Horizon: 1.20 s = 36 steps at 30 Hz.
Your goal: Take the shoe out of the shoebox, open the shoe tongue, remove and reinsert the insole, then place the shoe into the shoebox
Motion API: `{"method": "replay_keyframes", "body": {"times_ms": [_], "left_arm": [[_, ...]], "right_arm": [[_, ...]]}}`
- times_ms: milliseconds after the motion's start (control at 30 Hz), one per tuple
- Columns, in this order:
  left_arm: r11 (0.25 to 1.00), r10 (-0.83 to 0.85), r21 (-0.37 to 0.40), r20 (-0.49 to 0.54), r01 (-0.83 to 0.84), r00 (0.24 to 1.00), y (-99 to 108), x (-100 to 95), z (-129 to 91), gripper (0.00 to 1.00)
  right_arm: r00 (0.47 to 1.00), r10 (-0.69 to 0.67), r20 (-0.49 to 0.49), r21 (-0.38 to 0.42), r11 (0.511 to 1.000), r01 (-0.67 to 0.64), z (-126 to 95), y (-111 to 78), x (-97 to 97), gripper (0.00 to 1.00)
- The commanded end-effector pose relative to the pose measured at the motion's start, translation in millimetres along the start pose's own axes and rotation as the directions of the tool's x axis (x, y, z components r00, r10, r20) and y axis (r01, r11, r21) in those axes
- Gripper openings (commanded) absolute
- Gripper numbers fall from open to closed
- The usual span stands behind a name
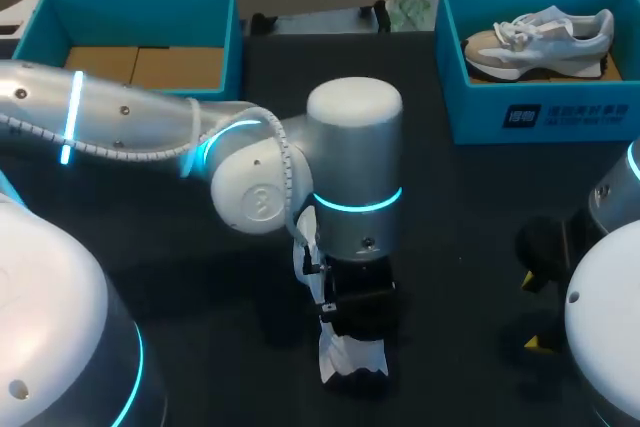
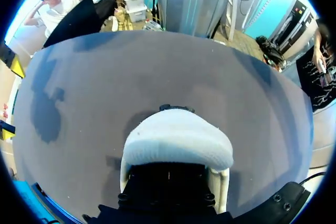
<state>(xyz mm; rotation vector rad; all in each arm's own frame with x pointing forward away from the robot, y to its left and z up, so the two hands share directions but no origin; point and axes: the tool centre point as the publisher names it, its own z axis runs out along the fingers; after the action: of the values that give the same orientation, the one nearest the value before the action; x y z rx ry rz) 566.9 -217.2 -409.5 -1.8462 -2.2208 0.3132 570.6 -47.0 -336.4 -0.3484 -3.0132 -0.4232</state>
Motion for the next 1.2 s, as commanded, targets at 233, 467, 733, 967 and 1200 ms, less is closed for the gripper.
{"method": "replay_keyframes", "body": {"times_ms": [233, 467, 733, 967, 1200], "left_arm": [[0.988, -0.029, -0.155, -0.023, 0.025, 0.999, 62.8, 17.5, 11.8, 0.00], [0.979, -0.033, -0.200, 0.001, 0.032, 0.999, 92.7, 17.0, 9.9, 0.00], [0.960, -0.044, -0.278, 0.009, 0.044, 0.999, 136.5, 11.1, -3.4, 0.00], [0.967, -0.006, -0.253, 0.078, 0.026, 0.997, 120.1, 4.2, -48.6, 0.00], [0.976, 0.025, -0.217, 0.097, -0.003, 0.995, 78.5, -3.0, -66.1, 0.00]], "right_arm": [[1.000, -0.001, 0.003, -0.002, 1.000, 0.001, -1.6, -0.9, 2.1, 1.00], [1.000, -0.001, 0.003, -0.002, 1.000, 0.001, -1.6, -0.9, 2.1, 1.00], [1.000, -0.001, 0.003, -0.002, 1.000, 0.001, -1.6, -0.9, 2.1, 1.00], [1.000, -0.001, 0.003, -0.002, 1.000, 0.001, -1.6, -0.9, 2.1, 1.00], [1.000, -0.001, 0.003, -0.002, 1.000, 0.001, -1.6, -0.9, 2.1, 1.00]]}}
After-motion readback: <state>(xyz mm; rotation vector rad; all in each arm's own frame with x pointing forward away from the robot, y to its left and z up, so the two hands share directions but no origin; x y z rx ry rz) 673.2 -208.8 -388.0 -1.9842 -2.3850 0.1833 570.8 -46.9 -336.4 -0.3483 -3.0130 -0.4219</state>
